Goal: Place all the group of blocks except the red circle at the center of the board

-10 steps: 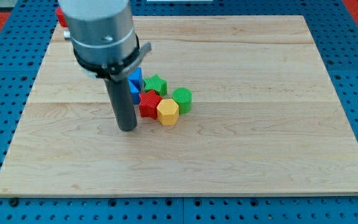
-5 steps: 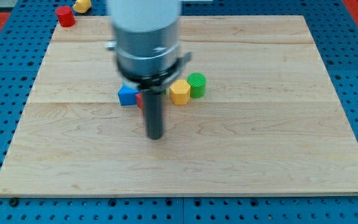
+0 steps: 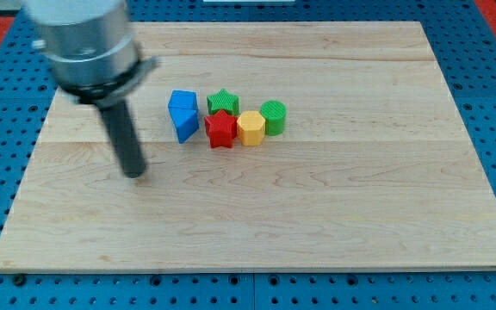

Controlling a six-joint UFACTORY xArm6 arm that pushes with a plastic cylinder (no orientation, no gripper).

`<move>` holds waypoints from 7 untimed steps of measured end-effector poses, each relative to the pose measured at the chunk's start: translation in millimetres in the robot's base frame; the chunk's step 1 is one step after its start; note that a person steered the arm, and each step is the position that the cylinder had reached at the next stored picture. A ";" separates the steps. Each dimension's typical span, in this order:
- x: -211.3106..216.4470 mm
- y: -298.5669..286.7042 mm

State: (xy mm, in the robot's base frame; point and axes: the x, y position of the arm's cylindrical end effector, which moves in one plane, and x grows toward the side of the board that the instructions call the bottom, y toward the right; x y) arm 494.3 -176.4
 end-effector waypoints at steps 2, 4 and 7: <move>-85.1 -61.5; -84.9 39.8; -85.7 7.5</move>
State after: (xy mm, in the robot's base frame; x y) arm 408.7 -168.9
